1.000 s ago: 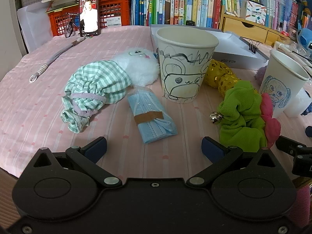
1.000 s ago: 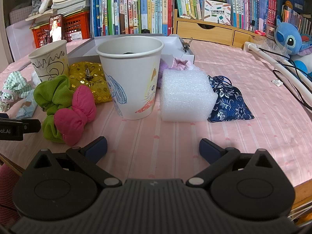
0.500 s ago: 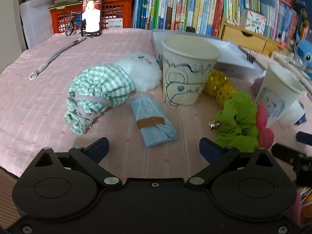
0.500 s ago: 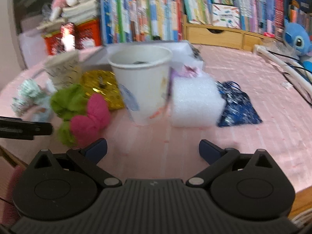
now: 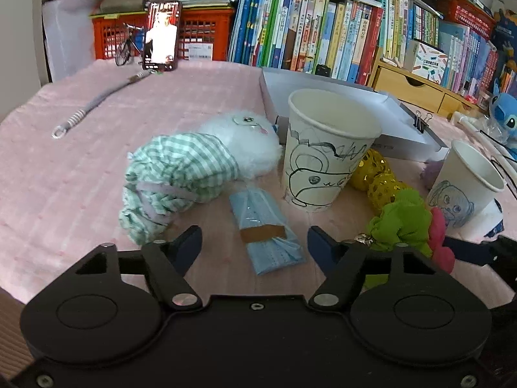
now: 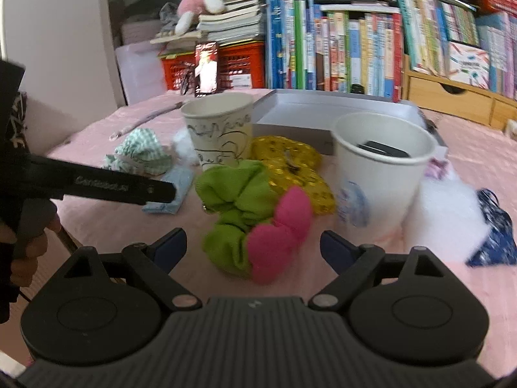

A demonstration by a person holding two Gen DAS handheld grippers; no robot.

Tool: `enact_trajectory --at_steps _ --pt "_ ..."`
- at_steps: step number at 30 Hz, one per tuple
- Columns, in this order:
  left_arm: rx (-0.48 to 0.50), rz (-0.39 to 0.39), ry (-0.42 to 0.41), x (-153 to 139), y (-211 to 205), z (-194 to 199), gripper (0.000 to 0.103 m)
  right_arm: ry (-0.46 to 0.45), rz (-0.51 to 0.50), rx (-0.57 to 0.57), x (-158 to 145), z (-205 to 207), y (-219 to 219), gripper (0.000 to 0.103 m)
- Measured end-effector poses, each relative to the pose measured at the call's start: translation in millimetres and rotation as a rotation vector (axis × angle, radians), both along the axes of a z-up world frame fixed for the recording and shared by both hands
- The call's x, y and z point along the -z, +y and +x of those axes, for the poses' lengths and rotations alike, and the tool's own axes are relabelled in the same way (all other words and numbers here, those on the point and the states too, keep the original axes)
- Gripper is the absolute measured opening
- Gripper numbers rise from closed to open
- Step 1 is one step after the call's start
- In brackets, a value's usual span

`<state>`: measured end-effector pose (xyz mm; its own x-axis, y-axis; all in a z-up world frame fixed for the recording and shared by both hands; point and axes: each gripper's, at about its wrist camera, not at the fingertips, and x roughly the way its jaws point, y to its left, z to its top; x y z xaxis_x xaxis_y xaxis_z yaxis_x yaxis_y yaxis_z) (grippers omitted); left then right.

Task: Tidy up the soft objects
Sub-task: 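Grasp the blue mask packet with the left tool while the right tool grasps the green-pink scrunchie, then carry both items over the white tray and open both tools to release them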

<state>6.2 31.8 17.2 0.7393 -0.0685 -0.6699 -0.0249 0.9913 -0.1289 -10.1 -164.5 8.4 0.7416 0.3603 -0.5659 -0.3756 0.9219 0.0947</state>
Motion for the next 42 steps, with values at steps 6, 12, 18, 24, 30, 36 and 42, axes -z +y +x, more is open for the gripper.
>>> enact_trajectory --at_steps 6,12,18,24,30,36,42 --pt "0.006 -0.011 0.008 7.3 -2.3 6.8 0.034 0.028 -0.017 0.024 10.3 8.0 6.1 0.072" --pt "0.068 0.003 0.008 1.0 -12.3 -3.7 0.032 0.016 -0.027 0.005 4.4 -0.2 8.9 0.051" --pt "0.183 -0.042 0.014 -19.6 -17.4 -21.4 0.031 -0.001 -0.011 -0.022 -13.1 -9.4 2.7 0.048" --pt "0.259 -0.074 -0.062 -58.0 -21.2 -35.0 0.031 -0.046 0.038 -0.038 -47.4 -19.4 -14.8 0.048" --pt "0.348 -0.117 -0.159 -110.4 -25.0 -32.5 0.029 -0.095 0.101 0.004 -91.4 -16.8 -42.0 0.048" --pt "0.356 -0.078 -0.197 -145.7 -42.7 6.6 0.028 -0.109 0.115 0.126 -125.8 13.8 -77.2 0.048" --pt "0.323 -0.089 -0.123 -160.6 -53.8 81.7 0.027 -0.004 0.159 0.198 -133.2 75.9 -109.2 0.048"
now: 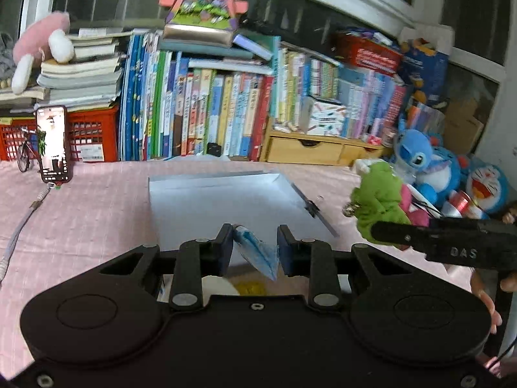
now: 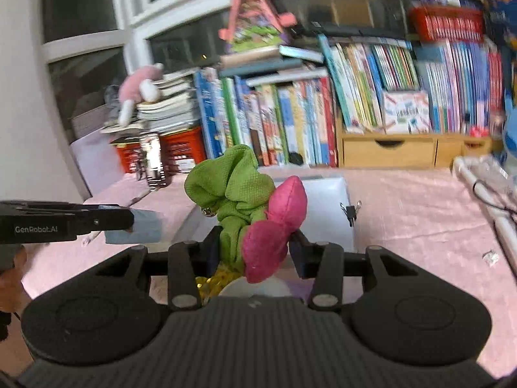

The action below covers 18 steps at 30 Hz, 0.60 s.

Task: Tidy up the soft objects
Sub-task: 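Carry both items over the white tray and open both tools to release them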

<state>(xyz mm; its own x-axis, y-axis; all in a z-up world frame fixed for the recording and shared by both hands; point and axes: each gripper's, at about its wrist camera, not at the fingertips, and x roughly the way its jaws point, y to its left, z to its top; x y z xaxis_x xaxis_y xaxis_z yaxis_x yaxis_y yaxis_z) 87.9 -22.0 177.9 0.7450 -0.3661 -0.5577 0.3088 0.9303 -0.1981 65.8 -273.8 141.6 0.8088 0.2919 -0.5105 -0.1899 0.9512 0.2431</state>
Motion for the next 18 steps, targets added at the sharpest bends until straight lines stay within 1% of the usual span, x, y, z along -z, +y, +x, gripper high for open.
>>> enact_trajectory --at_steps 3,5,7,10,14,18 --pt "-0.013 -0.003 0.069 6.0 -1.1 36.4 0.027 0.032 -0.001 0.006 3.9 24.9 -6.2 0.048" --pt "-0.014 -0.015 0.146 12.8 -0.5 64.1 0.027 0.05 -0.019 0.0 7.1 35.9 -6.9 0.048" --pt "-0.021 -0.046 0.231 22.3 3.0 91.2 0.027 0.1 -0.009 -0.009 12.1 55.2 -9.5 0.049" --pt "-0.033 -0.068 0.323 35.6 3.9 126.3 0.027 0.178 0.032 -0.015 22.0 80.8 -15.5 0.049" --pt "-0.071 -0.036 0.352 51.0 -4.6 163.0 0.027 0.242 -0.022 -0.003 38.3 110.7 -12.6 0.049" --pt "-0.084 -0.069 0.384 66.6 -16.9 192.7 0.027 0.317 -0.019 -0.002 57.6 139.7 -12.3 0.05"
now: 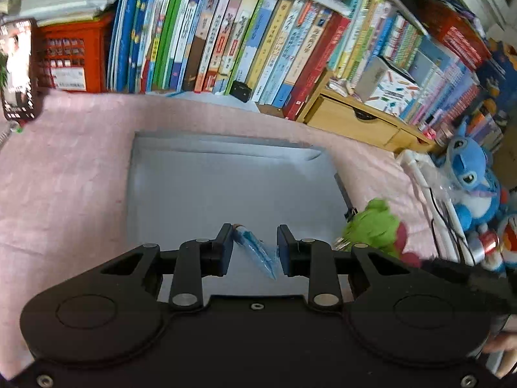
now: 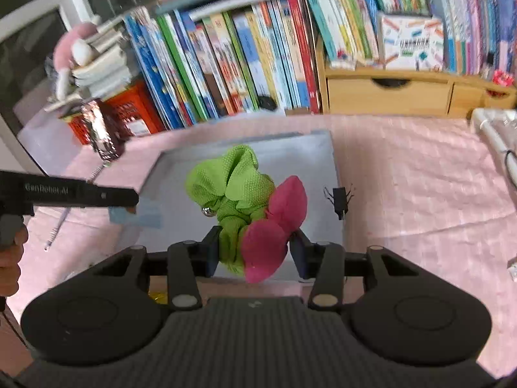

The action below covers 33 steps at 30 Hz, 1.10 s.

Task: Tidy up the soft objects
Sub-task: 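Carry both items over the white tray and open both tools to release them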

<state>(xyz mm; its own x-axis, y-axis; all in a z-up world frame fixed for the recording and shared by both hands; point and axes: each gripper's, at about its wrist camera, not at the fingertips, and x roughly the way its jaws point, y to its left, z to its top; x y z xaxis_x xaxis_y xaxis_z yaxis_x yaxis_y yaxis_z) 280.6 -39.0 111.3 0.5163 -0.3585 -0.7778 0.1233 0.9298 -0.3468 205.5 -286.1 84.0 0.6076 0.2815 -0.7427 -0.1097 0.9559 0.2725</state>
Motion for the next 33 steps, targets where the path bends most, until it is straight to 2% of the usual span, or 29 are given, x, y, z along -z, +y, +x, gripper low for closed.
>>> enact_trajectory --at_steps 2,8,14,17,19,21,25,30,33 --pt "0.003 -0.008 0.014 9.0 -9.1 9.3 0.027 0.034 0.001 0.001 10.3 11.8 0.6 0.05" --pt "-0.006 0.044 0.068 37.5 -29.8 28.7 0.027 0.109 -0.01 -0.001 36.7 32.0 2.6 0.051" --pt "-0.001 0.057 0.069 42.9 -40.1 34.3 0.029 0.155 -0.03 -0.015 55.9 41.6 5.5 0.051" --pt "0.002 0.055 0.086 45.6 -42.2 34.6 0.032 0.169 -0.02 -0.01 62.7 43.1 5.2 0.056" --pt "0.007 0.067 0.085 46.0 -42.5 32.8 0.038 0.166 -0.02 -0.007 64.8 43.7 4.7 0.061" --pt "0.007 0.083 0.081 43.5 -42.8 30.1 0.046 0.161 -0.021 -0.007 64.7 42.6 4.2 0.071" --pt "0.017 0.089 0.048 31.7 -40.8 21.4 0.056 0.14 -0.004 -0.005 58.0 38.9 -0.3 0.078" --pt "0.057 0.126 -0.054 7.7 -42.1 -4.2 0.072 0.094 0.012 0.002 40.2 28.3 -7.3 0.082" --pt "0.085 0.145 -0.13 -7.7 -44.0 -27.7 0.078 0.055 0.015 0.01 28.5 17.1 -11.1 0.083"
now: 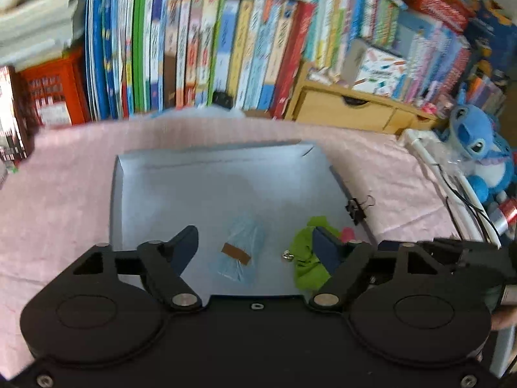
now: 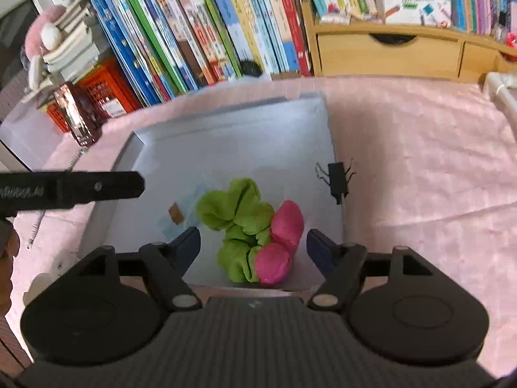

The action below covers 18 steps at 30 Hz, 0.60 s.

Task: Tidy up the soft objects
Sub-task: 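Carry both items over the white tray and open both tools to release them, then lift both open tools away from the tray toward the remaining items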

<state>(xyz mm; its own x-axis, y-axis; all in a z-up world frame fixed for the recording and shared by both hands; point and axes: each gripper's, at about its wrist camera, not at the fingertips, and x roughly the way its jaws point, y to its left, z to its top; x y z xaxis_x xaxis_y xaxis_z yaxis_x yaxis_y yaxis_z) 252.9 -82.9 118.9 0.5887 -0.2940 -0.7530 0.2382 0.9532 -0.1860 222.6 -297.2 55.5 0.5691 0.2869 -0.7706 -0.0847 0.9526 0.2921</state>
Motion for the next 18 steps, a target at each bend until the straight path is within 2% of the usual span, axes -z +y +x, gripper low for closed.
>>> enact_trajectory --at_steps 8,14,18 --pt "0.066 -0.01 -0.158 -25.9 3.2 -75.3 0.085 -0.148 -0.003 0.02 -32.1 -51.1 -18.2 0.087" --pt "0.112 -0.046 -0.231 -24.2 10.2 -129.7 0.088 -0.24 -0.021 0.051 -38.6 -95.7 -30.3 0.089" --pt "0.132 -0.072 -0.278 -17.6 14.6 -158.1 0.094 -0.295 -0.064 0.054 -35.2 -125.0 -28.0 0.092"
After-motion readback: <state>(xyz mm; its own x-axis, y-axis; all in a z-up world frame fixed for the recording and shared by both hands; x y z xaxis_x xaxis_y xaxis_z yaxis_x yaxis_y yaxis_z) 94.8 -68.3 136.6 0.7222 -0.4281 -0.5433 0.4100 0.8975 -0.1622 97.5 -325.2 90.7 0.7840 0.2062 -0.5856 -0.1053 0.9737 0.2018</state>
